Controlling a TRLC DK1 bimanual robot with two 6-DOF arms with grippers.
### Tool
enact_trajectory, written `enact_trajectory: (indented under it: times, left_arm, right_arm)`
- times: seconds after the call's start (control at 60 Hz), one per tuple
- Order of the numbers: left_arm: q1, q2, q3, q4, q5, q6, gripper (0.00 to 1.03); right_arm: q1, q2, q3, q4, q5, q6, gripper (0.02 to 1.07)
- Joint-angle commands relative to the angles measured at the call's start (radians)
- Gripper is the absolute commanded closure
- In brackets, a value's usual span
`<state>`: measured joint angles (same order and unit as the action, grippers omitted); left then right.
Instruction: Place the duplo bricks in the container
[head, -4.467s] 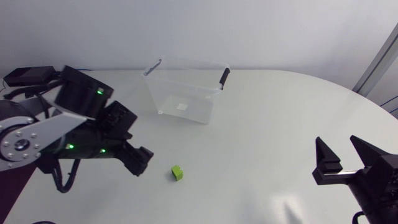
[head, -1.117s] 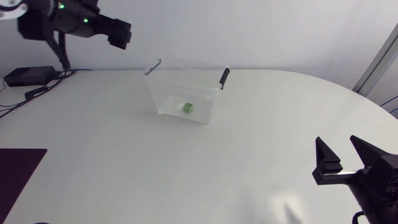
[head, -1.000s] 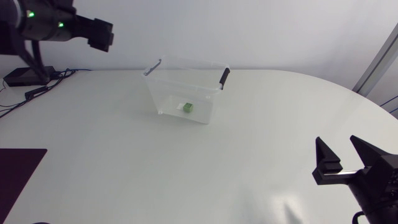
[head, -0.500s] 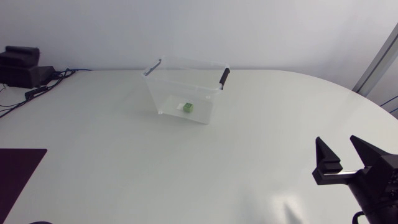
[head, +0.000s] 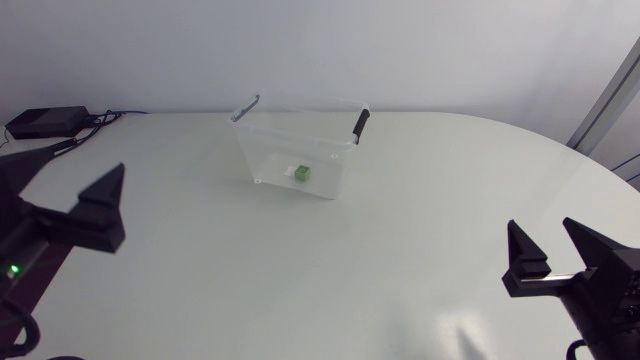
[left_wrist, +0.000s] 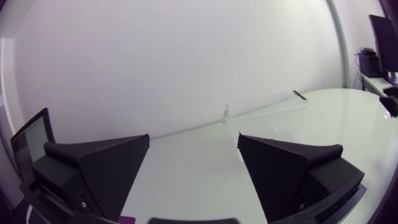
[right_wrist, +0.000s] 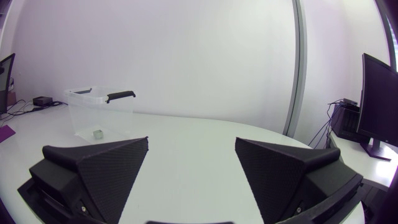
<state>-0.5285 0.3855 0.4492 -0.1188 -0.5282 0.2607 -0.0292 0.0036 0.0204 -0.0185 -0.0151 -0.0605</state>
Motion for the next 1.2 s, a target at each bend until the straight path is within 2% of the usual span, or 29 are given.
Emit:
enact_trajectory:
  times: [0.0,0.1,0.25,1.183]
  left_arm:
    - [-0.007,-0.04,-0.075,0.041,0.066,0.071,0.04]
    - [0.002,-0.086,-0.149,0.059,0.2,0.078,0.04]
    - [0.031,-0.098,-0.244,0.113,0.282,0.074,0.04]
    - [0.516,-0.378,-0.444,0.119,0.522,-0.253,0.04]
  right_arm:
    - [-0.008,-0.01,-0.02,0.012,-0.002,-0.016,0.06]
    - [-0.008,-0.01,-0.02,0.012,-0.002,-0.016,0.06]
    - [-0.009,-0.01,-0.02,0.012,-0.002,-0.016,0.06]
    - [0.028,-0.004,-0.02,0.018,0.015,0.059,0.06]
